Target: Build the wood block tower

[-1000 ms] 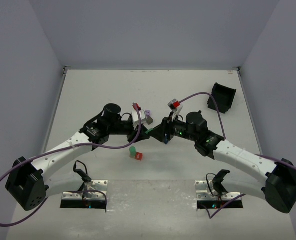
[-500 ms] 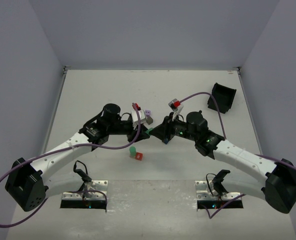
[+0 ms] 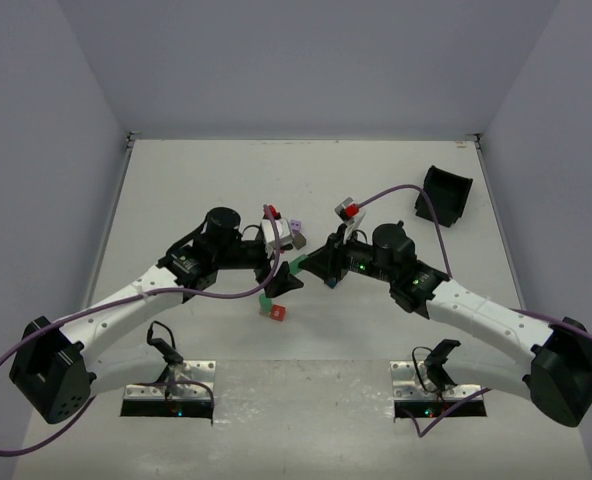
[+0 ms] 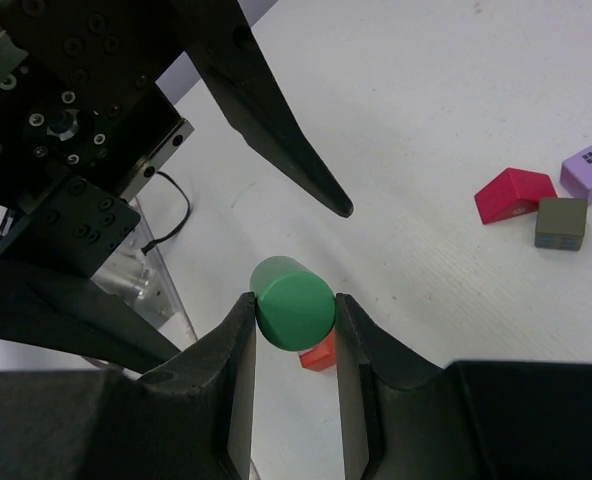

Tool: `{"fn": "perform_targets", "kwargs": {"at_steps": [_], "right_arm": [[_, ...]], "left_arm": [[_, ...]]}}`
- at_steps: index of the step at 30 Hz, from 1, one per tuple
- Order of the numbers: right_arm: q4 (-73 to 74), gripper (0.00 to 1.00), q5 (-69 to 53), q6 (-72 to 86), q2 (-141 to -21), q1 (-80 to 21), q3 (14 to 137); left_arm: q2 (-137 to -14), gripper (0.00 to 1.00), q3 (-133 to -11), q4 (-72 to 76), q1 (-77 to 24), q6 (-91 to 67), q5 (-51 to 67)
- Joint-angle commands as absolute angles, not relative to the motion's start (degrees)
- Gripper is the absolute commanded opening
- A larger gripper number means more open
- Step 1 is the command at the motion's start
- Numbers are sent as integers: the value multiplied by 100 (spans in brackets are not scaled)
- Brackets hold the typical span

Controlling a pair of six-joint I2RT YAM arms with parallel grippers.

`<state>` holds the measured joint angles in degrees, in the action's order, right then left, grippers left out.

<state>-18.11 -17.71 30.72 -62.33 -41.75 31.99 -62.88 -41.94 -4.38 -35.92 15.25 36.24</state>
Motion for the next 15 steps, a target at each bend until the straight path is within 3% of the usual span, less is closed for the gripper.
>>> {"fn": "perform_targets", "kwargs": {"at_steps": [1,8,11,14,15], "right_arm": [[-2072,0,-1195,2476,-6067,-4166,3384],[-1357,0,-222,1693,-5627,-4166,3259],[-1288,0,-544,1394,-5568,-4162,3150],[-1388,0,-1411,657,-5565,-4336,2999],[-1381,0,-1403,453,-5613,-4478,3028]], "left_arm": [[-6095,100,-4161,22,-3639,1320,3519],[-5910,100,-3987,842,-3630,-388,2137],[-5982,100,-4158,777,-3630,-1727,782],[-6186,100,-4516,-458,-3639,-2991,-966],[-6187,100,-4533,-479,-3638,-3174,-1000]]}}
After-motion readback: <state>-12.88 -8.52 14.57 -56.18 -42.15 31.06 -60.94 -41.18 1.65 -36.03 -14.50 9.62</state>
